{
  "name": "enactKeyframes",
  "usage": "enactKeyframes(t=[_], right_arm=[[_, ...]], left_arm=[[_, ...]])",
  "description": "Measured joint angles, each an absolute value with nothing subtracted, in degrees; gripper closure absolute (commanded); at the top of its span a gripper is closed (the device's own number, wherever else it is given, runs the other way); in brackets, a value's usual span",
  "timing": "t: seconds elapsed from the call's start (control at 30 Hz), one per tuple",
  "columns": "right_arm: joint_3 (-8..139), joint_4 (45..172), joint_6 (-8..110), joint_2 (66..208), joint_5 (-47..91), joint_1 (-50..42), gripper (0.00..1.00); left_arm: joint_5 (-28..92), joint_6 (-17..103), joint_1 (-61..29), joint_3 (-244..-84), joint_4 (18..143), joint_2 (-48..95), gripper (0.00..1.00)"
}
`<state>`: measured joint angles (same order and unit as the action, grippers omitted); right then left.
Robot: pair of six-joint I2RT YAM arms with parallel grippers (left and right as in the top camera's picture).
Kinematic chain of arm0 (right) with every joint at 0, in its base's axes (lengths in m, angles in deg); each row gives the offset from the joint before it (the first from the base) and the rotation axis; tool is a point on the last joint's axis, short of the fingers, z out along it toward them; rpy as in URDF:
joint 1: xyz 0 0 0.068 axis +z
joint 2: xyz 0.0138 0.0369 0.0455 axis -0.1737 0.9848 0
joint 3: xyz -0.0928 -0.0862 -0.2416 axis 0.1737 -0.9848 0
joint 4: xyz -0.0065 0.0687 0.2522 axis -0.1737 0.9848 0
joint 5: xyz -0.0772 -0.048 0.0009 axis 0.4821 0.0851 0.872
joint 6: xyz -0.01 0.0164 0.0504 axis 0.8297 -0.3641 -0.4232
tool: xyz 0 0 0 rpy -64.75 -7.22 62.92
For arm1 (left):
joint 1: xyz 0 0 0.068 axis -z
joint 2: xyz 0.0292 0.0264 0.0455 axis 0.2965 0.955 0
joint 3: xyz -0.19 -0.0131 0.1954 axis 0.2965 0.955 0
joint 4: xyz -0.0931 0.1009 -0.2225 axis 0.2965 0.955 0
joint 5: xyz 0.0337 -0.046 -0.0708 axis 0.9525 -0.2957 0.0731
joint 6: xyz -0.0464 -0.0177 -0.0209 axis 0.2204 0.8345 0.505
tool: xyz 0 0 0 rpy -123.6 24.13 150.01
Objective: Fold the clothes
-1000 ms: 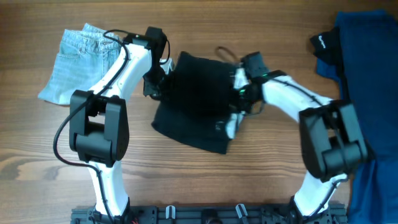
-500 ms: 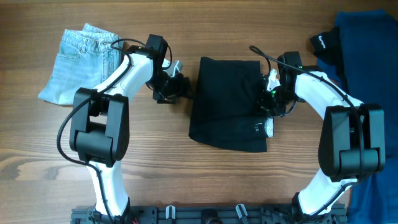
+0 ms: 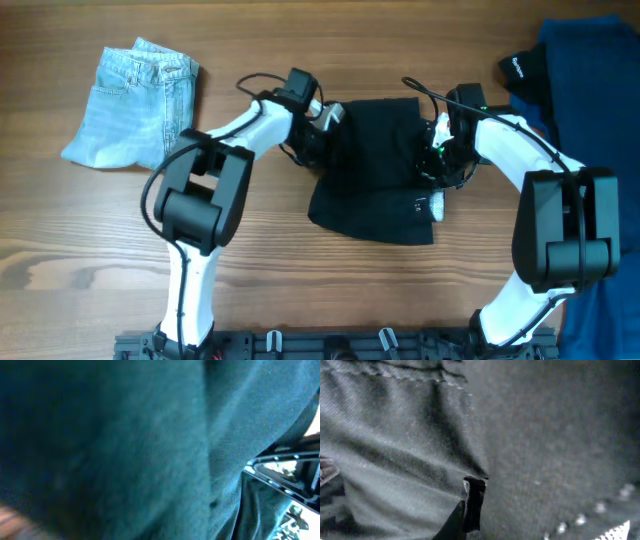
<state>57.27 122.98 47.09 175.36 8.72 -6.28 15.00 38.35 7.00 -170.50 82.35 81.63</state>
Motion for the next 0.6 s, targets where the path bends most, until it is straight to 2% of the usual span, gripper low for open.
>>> enactKeyframes(t=[0.13,0.27,0.43,0.6], right_arm=[[57.3,123.3,47.3,172.5,9.0,-6.3,0.91],[57.3,123.2,48.4,160.6,9.0,-6.3,0.88],[58.1,122.3,48.1,146.7,9.0,-6.3,0.87],[58.2,122.1,45.9,143.0,9.1,-6.3,0.88]], left_arm=[[11.4,38.2,6.1,-170.4,82.3,81.7,0.96],[5.3,37.4,1.3,-170.3,82.2,81.2,0.96],[-0.6,37.2,-13.2,-170.1,77.0,74.4,0.96],[-1.4,38.0,-28.7,-170.4,69.3,64.3,0.96]])
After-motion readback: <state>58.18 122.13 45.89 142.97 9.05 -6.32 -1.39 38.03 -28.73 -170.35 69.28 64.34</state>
